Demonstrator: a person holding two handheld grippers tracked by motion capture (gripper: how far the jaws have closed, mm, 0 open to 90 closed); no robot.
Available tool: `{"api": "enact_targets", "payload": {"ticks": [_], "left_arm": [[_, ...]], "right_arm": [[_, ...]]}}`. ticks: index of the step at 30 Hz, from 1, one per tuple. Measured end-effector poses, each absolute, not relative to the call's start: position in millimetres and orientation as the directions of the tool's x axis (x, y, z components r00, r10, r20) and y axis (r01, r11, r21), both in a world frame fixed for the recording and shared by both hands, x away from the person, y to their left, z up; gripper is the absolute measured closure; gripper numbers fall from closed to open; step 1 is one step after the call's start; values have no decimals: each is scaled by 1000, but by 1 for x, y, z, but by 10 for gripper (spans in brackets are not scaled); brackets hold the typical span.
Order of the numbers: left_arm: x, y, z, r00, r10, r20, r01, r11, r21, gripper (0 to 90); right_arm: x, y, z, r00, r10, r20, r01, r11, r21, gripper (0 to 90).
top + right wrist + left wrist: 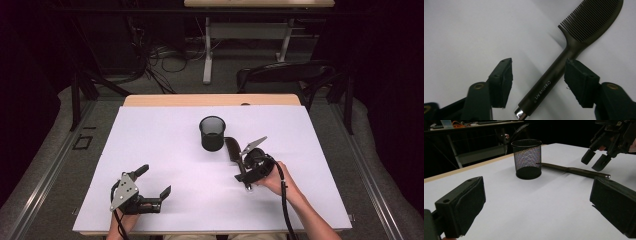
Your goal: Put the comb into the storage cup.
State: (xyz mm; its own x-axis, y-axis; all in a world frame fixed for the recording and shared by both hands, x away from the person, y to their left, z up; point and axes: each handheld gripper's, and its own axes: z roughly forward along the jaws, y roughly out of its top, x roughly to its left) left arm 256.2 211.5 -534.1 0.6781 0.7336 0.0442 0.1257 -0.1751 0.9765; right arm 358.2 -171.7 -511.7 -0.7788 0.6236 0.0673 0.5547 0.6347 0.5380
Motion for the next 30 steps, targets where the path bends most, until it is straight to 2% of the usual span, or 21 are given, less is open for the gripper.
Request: {"api": "enact_targets", "payload": {"ticks": [7, 15, 24, 30], "left_arm": [[257, 211, -534, 683, 729, 40, 127, -173, 977, 3], [256, 211, -533, 686, 727, 31, 129, -163, 978, 2], [256, 212, -533, 685, 728, 29, 125, -157, 980, 3], [256, 212, -532, 686, 727, 27, 124, -154, 980, 3]], "right_arm": [[358, -178, -509, -735, 674, 80, 599, 589, 543, 228], [364, -177, -508, -649, 752, 116, 681, 506, 530, 168], [376, -170, -514, -554, 821, 140, 753, 423, 504, 199], [380, -162, -521, -520, 843, 135, 772, 397, 496, 339]]}}
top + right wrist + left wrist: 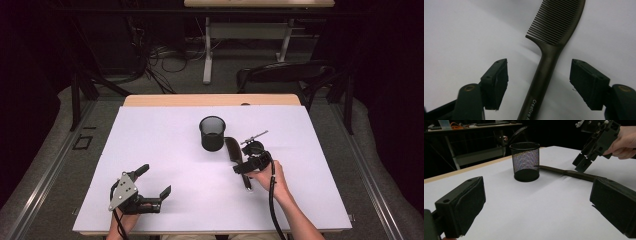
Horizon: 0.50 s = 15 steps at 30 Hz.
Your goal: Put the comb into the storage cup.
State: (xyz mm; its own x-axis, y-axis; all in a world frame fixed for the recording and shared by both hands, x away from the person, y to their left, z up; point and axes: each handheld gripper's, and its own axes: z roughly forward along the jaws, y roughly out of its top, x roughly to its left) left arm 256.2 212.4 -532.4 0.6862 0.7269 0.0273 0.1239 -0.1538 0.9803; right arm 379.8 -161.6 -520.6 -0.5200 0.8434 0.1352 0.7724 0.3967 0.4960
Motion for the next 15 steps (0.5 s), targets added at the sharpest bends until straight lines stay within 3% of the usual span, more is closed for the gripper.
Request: {"api": "enact_targets", "payload": {"ticks": [6, 15], "left_arm": [[256, 212, -532, 686, 727, 24, 125, -151, 981, 3], [256, 212, -532, 684, 729, 24, 126, -150, 981, 3]], "right_arm": [[384, -155, -527, -498, 859, 118, 783, 387, 487, 490], [390, -153, -533, -446, 889, 105, 818, 358, 449, 569]]}}
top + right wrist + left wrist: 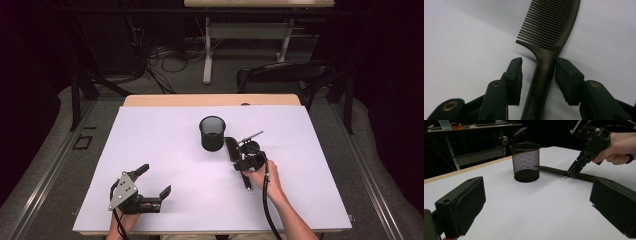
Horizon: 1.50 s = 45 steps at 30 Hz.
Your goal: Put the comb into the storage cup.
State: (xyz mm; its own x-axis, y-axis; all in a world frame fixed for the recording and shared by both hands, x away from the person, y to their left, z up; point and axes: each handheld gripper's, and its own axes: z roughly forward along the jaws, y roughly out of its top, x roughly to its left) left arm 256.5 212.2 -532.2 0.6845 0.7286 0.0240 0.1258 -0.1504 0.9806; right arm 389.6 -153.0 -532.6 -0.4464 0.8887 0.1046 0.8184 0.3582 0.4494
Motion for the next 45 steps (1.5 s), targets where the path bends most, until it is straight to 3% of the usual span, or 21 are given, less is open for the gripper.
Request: {"api": "enact_targets", "payload": {"ticks": [19, 20, 21, 36, 45], "left_arm": [[257, 212, -532, 686, 727, 28, 121, -152, 981, 3], [257, 212, -532, 687, 726, 27, 121, -151, 981, 3], [257, 212, -532, 686, 727, 27, 121, -151, 981, 3], [258, 211, -532, 687, 726, 27, 120, -150, 981, 3], [258, 212, -532, 686, 727, 27, 118, -149, 982, 3]], "right_arm": [[385, -149, -535, -362, 931, 55, 841, 301, 450, 683], [385, -149, -540, -359, 930, 85, 815, 267, 514, 686], [384, -150, -538, -351, 933, 76, 833, 275, 480, 691], [382, -166, -538, -268, 937, 222, 853, 124, 507, 725], [381, -173, -536, -265, 934, 241, 845, 104, 525, 728]]}}
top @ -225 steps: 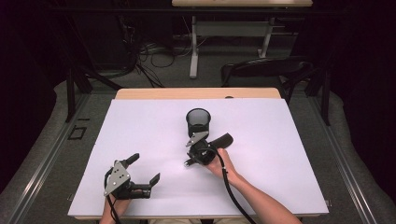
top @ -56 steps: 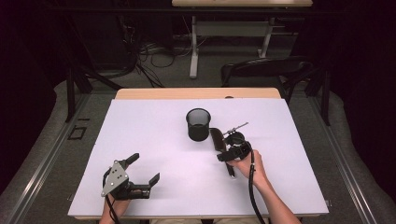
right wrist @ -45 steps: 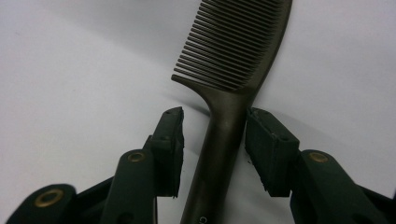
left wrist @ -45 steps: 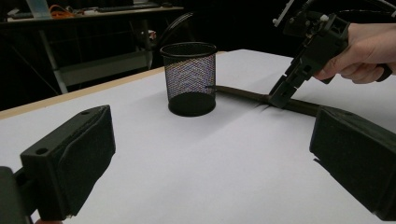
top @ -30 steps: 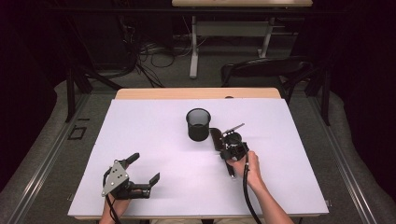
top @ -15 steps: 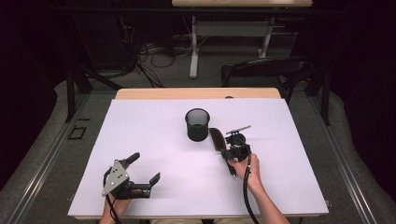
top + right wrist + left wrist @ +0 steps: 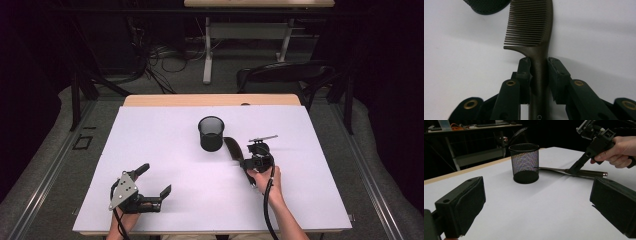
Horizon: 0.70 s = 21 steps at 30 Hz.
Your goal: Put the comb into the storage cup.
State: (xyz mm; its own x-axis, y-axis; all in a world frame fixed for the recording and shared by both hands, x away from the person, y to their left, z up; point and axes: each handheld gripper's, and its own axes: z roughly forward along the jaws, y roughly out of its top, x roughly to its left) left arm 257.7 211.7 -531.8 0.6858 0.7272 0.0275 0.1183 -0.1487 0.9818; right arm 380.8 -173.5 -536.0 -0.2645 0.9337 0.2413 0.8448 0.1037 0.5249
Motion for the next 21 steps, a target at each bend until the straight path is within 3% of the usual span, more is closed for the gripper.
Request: {"api": "enact_targets", "payload": {"ticks": [21], "left_arm": [[258, 212, -532, 685, 728, 28, 120, -151, 981, 3]], "right_arm": [[375, -193, -516, -296, 920, 259, 778, 75, 624, 729]]}}
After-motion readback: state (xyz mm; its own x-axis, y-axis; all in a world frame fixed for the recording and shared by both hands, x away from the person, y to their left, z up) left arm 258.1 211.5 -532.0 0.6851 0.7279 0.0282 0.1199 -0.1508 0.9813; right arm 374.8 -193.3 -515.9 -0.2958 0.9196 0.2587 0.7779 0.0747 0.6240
